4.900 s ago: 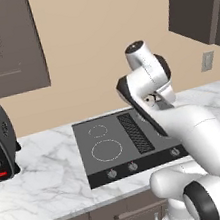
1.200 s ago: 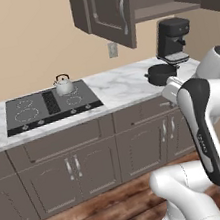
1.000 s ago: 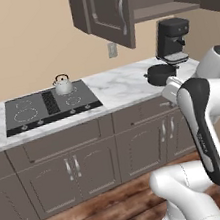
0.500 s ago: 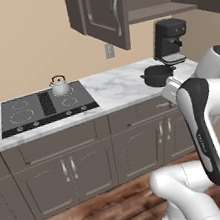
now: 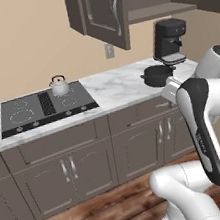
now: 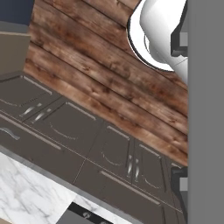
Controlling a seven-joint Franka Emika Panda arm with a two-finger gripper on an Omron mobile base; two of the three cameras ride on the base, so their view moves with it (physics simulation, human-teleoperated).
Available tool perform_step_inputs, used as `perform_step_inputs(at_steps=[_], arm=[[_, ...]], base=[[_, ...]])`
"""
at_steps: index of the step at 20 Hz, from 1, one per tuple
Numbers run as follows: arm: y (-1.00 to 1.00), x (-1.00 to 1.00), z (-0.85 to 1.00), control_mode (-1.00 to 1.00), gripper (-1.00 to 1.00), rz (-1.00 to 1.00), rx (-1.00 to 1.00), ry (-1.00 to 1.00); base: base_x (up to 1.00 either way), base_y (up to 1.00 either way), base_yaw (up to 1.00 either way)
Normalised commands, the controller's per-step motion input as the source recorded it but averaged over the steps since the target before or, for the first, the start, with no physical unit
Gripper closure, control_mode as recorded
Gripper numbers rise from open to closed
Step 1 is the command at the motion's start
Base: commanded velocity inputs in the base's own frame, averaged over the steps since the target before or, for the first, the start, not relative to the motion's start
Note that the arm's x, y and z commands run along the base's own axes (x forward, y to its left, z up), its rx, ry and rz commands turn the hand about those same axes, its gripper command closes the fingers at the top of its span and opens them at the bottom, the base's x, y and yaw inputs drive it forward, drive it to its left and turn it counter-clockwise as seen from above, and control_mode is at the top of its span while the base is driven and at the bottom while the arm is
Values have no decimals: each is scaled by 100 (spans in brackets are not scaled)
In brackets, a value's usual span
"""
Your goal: Pick the kettle from the cabinet and place it on a stove burner. Then pick the pot from the counter and place it on another stove burner. Finally, turn both burners on.
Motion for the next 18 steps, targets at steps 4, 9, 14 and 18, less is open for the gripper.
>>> perform_step_inputs(at_steps=[4,9,14,18], arm=[[0,0,0,100,-100,0,0,0],[0,0,0,100,-100,0,0,0],[0,0,0,100,-100,0,0,0],[0,0,0,100,-100,0,0,0]], base=[[-3,-13,0],[-5,-11,0],[-3,-4,0],[-1,-36,0]])
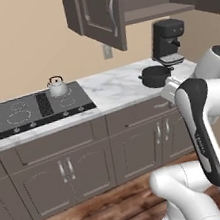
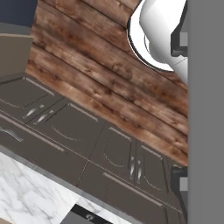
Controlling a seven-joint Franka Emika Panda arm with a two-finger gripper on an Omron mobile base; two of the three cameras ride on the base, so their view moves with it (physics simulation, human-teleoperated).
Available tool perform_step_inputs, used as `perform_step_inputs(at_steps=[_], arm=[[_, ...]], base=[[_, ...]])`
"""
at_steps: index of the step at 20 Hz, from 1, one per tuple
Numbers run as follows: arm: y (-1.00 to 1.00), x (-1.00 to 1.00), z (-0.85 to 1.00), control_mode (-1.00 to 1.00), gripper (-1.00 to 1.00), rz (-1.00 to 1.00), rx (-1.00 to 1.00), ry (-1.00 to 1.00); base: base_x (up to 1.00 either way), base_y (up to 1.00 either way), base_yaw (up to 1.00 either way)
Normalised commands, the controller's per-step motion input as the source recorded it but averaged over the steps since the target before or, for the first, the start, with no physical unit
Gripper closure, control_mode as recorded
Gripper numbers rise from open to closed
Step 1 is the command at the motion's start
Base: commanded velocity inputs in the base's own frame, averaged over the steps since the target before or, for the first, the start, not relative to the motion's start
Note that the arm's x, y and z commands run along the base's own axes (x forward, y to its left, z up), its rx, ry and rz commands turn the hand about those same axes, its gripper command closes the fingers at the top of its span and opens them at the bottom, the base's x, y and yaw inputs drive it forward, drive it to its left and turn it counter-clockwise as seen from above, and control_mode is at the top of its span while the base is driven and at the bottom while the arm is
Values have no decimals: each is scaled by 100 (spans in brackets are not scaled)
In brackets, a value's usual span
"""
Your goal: Pick the kettle from the cabinet and place it on a stove burner. Then pick the pot from the counter and place it on another stove burner. Finally, turn both burners on.
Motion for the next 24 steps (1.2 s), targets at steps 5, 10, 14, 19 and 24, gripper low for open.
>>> perform_step_inputs(at_steps=[5,10,14,19,24], arm=[[0,0,0,100,-100,0,0,0],[0,0,0,100,-100,0,0,0],[0,0,0,100,-100,0,0,0],[0,0,0,100,-100,0,0,0],[0,0,0,100,-100,0,0,0]], base=[[2,-87,0],[40,-68,-2],[85,-23,-4],[85,-7,0],[59,-29,0]])
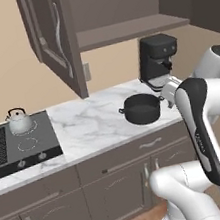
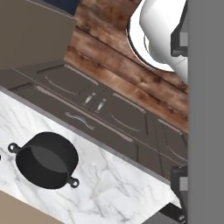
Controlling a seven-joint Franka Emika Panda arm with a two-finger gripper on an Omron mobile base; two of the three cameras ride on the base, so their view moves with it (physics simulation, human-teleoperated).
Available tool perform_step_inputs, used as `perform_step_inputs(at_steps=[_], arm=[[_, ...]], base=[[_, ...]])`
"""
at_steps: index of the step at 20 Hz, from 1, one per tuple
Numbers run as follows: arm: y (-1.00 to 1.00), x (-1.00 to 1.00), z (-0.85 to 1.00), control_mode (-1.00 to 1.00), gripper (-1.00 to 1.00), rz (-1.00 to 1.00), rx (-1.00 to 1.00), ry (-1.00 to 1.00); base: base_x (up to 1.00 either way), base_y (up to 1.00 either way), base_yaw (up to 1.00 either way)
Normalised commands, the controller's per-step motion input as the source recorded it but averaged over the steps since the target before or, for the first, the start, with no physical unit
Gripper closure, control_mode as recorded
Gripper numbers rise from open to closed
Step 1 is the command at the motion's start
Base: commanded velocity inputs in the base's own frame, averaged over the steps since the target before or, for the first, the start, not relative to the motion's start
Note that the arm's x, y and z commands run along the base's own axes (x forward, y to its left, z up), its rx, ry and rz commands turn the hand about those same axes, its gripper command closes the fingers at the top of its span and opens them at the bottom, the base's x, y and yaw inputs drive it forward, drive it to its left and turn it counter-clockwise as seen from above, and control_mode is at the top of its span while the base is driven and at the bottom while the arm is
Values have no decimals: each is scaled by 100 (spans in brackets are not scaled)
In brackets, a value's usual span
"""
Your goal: Pick the kettle from the cabinet and place it on a stove burner. Then pick the pot from the counter and place it on another stove burner. Finally, turn both burners on.
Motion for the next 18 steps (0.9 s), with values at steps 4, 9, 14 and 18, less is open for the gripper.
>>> perform_step_inputs(at_steps=[4,9,14,18], arm=[[0,0,0,100,-100,0,0,0],[0,0,0,100,-100,0,0,0],[0,0,0,100,-100,0,0,0],[0,0,0,100,-100,0,0,0]], base=[[50,-48,0],[45,-41,0],[49,-26,1],[47,-13,5]])
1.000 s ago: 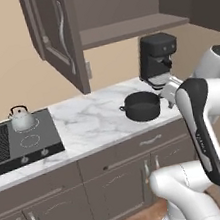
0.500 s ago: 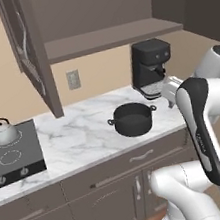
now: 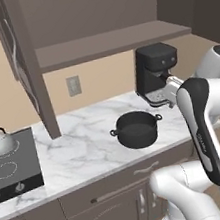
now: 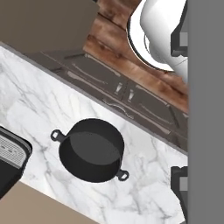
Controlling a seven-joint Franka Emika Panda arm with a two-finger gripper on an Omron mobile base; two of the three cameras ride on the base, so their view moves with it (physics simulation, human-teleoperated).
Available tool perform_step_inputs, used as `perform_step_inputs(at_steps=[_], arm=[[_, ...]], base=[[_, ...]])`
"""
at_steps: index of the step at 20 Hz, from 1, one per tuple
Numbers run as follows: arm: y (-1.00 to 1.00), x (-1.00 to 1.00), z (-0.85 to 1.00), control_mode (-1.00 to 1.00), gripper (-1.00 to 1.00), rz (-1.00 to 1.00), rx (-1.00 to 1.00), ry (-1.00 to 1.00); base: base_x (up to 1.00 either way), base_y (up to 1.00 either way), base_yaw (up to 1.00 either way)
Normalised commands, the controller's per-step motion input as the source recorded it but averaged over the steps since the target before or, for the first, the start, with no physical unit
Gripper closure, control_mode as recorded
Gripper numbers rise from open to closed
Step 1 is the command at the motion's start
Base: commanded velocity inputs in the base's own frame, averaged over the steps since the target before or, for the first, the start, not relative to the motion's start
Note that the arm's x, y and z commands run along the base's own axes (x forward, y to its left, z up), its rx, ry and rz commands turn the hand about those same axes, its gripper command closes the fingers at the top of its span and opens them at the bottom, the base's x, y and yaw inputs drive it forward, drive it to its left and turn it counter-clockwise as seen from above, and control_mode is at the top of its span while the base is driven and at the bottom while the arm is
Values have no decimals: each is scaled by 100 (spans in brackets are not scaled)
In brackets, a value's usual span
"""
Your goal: Pick the kettle from the cabinet and place it on a stove burner. Then pick the pot from the counter and place it on another stove burner. Finally, turn both burners on.
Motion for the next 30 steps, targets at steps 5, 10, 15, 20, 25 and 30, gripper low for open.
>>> perform_step_inputs(at_steps=[5,10,15,20,25,30], arm=[[0,0,0,100,-100,0,0,0],[0,0,0,100,-100,0,0,0],[0,0,0,100,-100,0,0,0],[0,0,0,100,-100,0,0,0],[-5,0,-2,-100,-100,0,1,0],[-18,0,-10,-100,-100,0,3,1]], base=[[48,-4,11],[59,-2,13],[63,-1,11],[51,-3,9],[0,-3,1],[0,0,0]])
